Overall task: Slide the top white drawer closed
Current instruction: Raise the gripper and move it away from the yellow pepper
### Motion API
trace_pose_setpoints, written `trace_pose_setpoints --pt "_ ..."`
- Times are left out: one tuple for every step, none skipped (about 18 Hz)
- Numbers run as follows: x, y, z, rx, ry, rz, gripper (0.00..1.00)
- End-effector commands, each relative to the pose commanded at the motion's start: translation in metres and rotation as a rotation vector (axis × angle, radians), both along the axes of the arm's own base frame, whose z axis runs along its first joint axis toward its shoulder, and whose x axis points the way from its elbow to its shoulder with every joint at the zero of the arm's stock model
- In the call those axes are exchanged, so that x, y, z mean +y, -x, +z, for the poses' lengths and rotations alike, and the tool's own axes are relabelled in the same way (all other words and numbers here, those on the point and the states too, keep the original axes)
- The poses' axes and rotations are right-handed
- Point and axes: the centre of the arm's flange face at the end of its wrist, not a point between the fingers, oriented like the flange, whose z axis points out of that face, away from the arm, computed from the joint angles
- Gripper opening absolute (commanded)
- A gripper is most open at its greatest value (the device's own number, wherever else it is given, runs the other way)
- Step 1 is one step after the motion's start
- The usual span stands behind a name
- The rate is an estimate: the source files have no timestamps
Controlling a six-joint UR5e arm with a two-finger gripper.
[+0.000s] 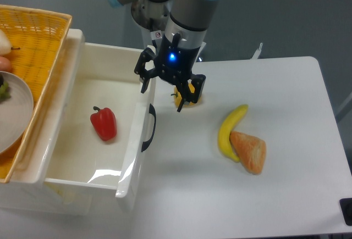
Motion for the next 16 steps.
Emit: trace_pose_setpoints --pt "0.001 0.000 -0.001 -0.001 0.004 0.002 1.00" --pt "0.001 -0.001 -0.003 0.003 0.011 0.000 1.00" --pt "0.001 0.000 -0.006 0.000 0.020 0.001 1.00" --pt "0.001 0.002 -0.006 -0.001 0.019 0.005 1.00" --pt "0.000 0.003 -0.006 0.000 0.020 0.007 1.00" --pt "0.001 0.003 -0.007 0.003 0.022 0.004 1.00" --pt "0.001 0.004 -0.010 0.011 0.035 0.004 1.00" --pt "0.000 0.006 -0.013 0.022 0.057 0.006 1.00" --pt "-0.001 0.008 -0.015 0.035 0.077 0.007 1.00" --pt "-0.001 0.010 -0.018 0.045 0.094 0.005 1.00" --pt "-0.002 0.012 -0.020 0.053 0.106 0.006 1.00" --pt "-0.002 0.013 -0.022 0.056 0.117 0.007 1.00" --pt "-0.002 0.014 -0.026 0.056 0.125 0.008 1.00" --pt "-0.003 0.016 -0.029 0.059 0.137 0.011 1.00" --pt "-0.003 0.019 -0.033 0.064 0.156 0.017 1.00" --pt "-0.004 0.021 -0.037 0.075 0.181 0.020 1.00"
